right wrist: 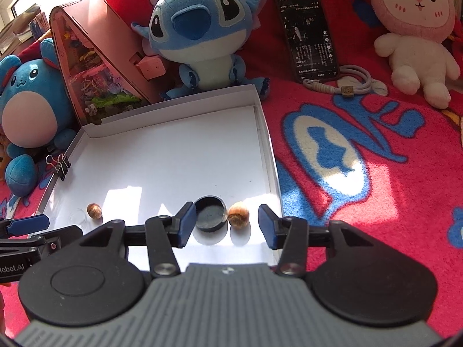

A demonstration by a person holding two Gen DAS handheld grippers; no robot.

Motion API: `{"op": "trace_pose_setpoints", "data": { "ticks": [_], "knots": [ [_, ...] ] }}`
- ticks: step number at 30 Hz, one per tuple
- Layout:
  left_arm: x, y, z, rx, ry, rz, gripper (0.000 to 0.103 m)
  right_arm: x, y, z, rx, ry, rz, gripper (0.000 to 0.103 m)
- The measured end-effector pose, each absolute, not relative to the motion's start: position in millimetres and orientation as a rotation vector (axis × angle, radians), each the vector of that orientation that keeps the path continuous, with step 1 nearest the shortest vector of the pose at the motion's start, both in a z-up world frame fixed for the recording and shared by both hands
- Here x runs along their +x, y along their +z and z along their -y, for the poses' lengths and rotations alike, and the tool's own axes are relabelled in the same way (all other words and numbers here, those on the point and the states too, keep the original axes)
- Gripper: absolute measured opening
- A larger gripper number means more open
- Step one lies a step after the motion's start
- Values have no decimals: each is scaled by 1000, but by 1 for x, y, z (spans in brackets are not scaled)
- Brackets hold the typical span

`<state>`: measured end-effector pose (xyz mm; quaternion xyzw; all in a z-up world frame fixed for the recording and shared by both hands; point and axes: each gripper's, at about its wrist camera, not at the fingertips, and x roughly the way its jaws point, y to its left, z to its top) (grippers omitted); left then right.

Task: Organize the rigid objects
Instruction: 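Open the left gripper releasing the dome while the right gripper releases the walnut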

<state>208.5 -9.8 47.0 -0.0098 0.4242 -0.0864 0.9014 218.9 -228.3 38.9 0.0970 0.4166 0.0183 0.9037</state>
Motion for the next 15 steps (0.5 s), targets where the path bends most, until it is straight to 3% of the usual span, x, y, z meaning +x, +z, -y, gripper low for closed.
{"op": "trace_pose_setpoints", "data": {
  "ticks": [15],
  "knots": [
    [174, 62, 15, -1, -212, -812, 79, 185, 52, 213, 113, 96, -779, 79]
  ]
}}
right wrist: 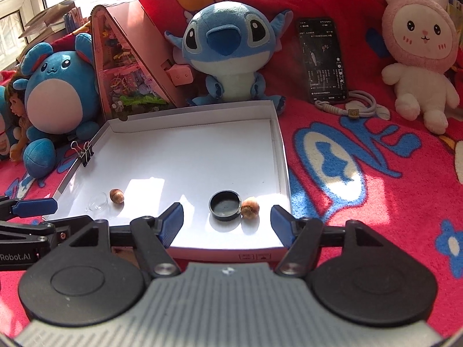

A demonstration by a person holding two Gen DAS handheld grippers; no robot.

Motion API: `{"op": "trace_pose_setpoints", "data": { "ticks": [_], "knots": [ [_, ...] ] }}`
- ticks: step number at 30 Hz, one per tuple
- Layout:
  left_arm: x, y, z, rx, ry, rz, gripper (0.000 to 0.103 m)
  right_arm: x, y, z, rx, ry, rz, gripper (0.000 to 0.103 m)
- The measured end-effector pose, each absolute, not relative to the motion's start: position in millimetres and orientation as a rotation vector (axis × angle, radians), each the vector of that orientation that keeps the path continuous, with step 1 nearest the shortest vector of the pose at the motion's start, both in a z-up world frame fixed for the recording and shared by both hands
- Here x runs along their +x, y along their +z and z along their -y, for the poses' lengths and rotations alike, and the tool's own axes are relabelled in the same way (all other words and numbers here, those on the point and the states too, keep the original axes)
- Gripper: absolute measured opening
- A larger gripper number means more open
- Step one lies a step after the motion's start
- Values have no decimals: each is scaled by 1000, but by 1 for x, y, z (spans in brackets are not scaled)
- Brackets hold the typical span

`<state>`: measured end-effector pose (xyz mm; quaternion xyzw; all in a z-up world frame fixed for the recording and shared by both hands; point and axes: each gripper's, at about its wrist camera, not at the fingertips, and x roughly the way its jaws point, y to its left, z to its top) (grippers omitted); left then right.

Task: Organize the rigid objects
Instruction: 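Open the left gripper releasing the dome while the right gripper releases the walnut, then lift both open grippers out of the box toward the items on the rug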

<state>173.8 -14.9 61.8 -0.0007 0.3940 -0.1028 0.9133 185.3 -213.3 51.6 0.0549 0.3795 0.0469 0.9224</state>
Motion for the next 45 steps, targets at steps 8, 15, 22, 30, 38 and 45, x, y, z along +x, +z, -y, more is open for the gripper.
{"op": "trace_pose_setpoints", "data": {
  "ticks": [8, 15, 22, 30, 38, 45],
  "knots": [
    [150, 66, 14, -10, -228, -779, 79, 162, 57, 208, 90, 129, -738, 84],
    [130, 65, 11, -18, -237, -765, 79, 142, 60, 203, 48, 147, -702, 87],
    [116, 58, 10, -17, -227, -753, 79, 124, 59, 198, 24, 154, -670, 88],
    [101, 51, 10, -32, -226, -746, 79, 106, 56, 193, -6, 154, -639, 89],
    [82, 48, 8, -64, -220, -727, 79, 82, 51, 189, -52, 156, -603, 90],
    [65, 43, 6, -66, -213, -721, 79, 62, 48, 189, -74, 151, -569, 91]
  ]
}}
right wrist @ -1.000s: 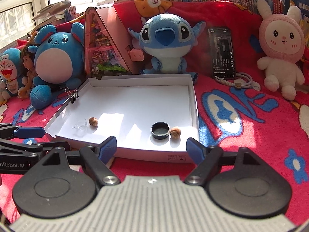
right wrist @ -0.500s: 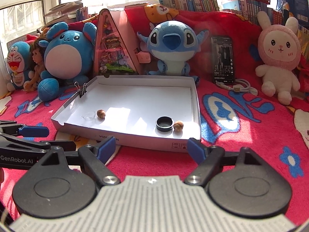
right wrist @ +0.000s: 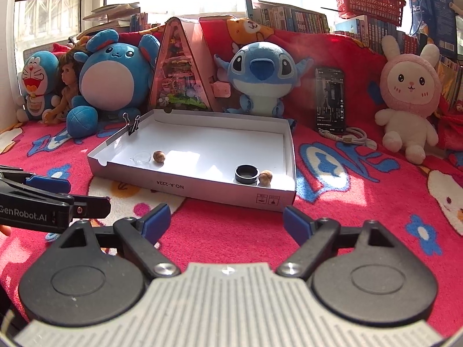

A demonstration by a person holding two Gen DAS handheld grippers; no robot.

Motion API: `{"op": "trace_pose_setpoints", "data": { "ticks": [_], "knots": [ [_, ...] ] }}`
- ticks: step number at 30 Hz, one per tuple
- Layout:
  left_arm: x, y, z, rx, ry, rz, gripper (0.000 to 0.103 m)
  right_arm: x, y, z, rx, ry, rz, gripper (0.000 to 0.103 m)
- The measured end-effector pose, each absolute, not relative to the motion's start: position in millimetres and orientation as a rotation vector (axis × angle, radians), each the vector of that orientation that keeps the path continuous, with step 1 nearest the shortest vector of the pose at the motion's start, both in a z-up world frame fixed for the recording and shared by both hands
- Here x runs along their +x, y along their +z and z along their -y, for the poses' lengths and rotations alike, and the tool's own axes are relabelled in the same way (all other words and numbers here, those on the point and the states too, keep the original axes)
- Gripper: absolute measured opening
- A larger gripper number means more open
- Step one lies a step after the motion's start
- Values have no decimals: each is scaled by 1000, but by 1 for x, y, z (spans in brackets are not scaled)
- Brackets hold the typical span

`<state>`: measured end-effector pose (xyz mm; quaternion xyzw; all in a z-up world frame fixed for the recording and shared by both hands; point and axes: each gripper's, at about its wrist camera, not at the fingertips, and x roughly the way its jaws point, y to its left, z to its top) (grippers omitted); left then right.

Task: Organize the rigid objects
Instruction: 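Lift both open grippers out of the box toward the items on the rug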

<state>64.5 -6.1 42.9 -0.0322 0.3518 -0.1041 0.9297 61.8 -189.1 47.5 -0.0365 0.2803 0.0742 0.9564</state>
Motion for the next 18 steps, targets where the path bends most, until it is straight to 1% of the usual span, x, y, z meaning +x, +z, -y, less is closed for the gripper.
{"op": "trace_pose_setpoints", "data": {
  "ticks": [18],
  "knots": [
    [29, 32, 0, -33, -156, -683, 79, 22, 30, 188, -114, 131, -529, 92]
  ]
}}
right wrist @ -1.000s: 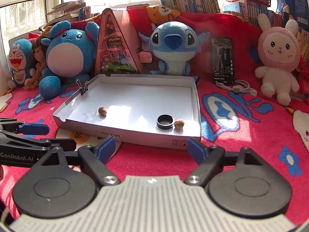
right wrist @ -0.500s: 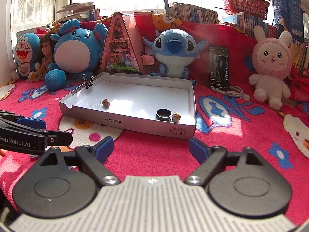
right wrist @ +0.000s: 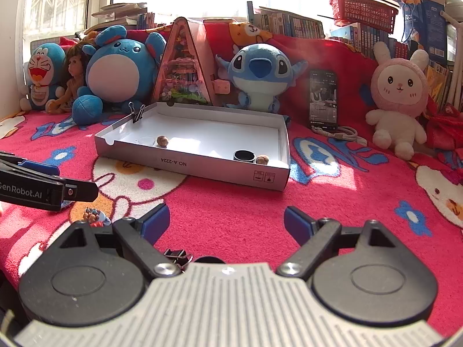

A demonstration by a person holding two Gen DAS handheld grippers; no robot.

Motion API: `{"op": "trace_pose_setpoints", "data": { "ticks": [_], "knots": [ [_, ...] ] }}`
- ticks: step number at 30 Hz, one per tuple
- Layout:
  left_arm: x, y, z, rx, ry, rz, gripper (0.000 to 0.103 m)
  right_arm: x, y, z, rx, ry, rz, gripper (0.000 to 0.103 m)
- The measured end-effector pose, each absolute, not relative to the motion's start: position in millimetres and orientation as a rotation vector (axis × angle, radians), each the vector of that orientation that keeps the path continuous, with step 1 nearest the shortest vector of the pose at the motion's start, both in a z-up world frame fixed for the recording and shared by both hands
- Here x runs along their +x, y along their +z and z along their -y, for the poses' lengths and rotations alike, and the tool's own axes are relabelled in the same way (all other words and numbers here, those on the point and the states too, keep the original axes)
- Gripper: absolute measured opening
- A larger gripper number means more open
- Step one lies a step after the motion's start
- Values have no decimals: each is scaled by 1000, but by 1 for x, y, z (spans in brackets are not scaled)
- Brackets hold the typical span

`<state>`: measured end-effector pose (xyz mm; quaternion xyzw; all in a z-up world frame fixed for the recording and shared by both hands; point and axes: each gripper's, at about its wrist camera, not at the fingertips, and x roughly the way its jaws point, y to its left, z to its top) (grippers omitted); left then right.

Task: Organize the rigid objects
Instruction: 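Lift both open grippers out of the box toward the items on the rug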

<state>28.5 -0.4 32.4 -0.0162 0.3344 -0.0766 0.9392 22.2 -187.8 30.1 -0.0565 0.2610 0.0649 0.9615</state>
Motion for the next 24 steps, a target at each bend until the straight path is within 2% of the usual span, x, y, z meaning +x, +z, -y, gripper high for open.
{"op": "trace_pose_setpoints", "data": {
  "ticks": [14, 17, 21, 24],
  "knots": [
    [5, 23, -15, -23, -125, -687, 76, 3, 17, 187, -140, 124, -555, 92],
    [1, 22, -21, -29, -122, -696, 71, -1, 17, 190, -139, 123, -556, 92],
    [-4, 21, -32, -45, -124, -716, 55, -9, 18, 196, -162, 121, -567, 92],
    [-6, 19, -38, -44, -110, -723, 48, -12, 18, 199, -186, 118, -581, 92]
  ]
}}
